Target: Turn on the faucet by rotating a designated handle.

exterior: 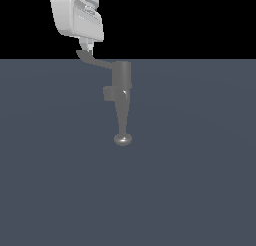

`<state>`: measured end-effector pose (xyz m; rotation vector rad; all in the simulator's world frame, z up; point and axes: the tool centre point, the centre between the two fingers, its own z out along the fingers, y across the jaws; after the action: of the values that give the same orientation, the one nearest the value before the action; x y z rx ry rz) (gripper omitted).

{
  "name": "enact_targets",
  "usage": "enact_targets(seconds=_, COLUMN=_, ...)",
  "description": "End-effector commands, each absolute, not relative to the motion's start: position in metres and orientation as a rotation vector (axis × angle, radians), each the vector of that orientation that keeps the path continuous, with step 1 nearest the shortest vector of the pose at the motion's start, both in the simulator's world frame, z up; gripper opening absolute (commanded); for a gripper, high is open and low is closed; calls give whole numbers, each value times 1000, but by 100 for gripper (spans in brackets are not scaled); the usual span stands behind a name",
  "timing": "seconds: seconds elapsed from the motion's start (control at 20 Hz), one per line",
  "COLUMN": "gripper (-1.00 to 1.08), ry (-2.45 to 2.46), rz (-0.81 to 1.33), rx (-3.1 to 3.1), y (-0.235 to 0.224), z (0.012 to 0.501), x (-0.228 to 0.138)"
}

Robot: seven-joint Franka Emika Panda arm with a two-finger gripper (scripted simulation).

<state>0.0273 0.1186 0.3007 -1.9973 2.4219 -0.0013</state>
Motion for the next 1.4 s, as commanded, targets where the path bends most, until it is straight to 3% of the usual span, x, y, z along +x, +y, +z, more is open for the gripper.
enact_targets(seconds=0.0, gripper=-100, ry=2424, rz=0, rx=-1999, y=120, z=301, x=18)
enact_targets(seconds=0.85, gripper=-100, ry=2424, rz=0, rx=-1998, y=128, z=301, x=-31)
enact_targets(seconds=1.35, gripper=-100, ry=2427, rz=-4, rx=-1991, y=108, z=301, x=-51)
